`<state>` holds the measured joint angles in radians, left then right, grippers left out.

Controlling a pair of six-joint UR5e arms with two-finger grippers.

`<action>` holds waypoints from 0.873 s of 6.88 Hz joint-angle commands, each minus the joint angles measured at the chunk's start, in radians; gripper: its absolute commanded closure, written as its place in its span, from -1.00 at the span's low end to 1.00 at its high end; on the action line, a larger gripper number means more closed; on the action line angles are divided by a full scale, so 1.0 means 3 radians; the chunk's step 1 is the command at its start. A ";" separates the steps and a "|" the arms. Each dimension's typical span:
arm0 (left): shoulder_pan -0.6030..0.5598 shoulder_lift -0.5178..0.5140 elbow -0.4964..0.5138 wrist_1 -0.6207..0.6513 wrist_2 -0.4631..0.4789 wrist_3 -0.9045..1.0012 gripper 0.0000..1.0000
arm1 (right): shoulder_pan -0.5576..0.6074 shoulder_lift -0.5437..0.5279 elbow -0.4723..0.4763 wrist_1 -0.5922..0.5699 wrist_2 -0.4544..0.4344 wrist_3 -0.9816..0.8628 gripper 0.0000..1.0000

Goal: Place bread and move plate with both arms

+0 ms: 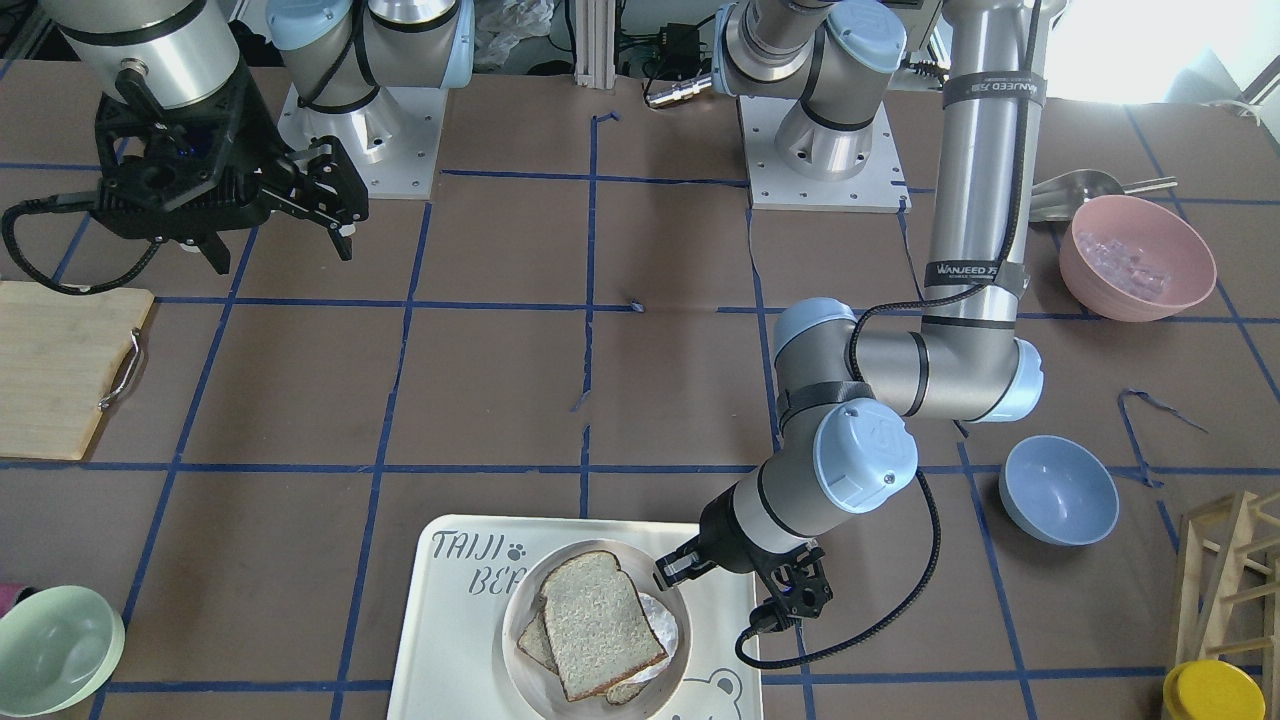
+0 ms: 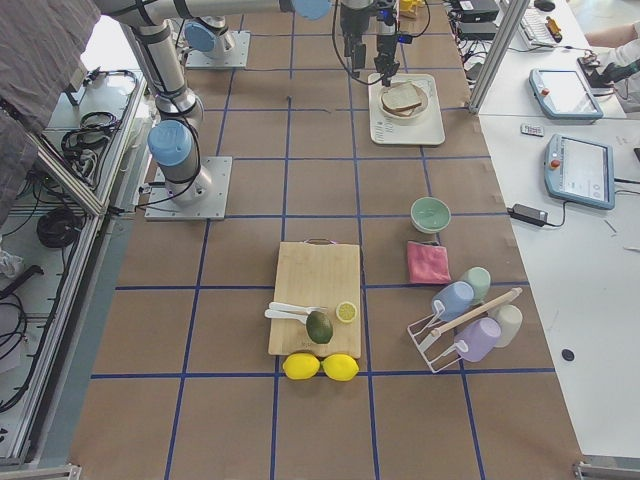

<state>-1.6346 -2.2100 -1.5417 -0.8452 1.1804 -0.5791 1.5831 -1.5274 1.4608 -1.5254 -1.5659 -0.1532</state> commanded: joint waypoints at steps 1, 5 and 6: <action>-0.0048 0.0359 0.0021 -0.0538 0.0200 0.0185 -1.00 | 0.0000 0.0004 0.0004 -0.0028 0.0019 0.0025 -1.00; -0.0058 0.1723 0.0021 -0.2552 0.0824 0.1139 -1.00 | 0.0005 -0.0012 0.0004 -0.0090 0.0004 0.0035 -1.00; -0.0043 0.2005 0.0031 -0.2739 0.1084 0.1416 -1.00 | 0.0005 -0.0012 0.0004 -0.0080 -0.0001 0.0035 -1.00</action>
<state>-1.6511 -1.7129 -1.5342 -1.5675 1.4262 -0.2557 1.5840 -1.5304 1.4619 -1.5514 -1.5654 -0.1427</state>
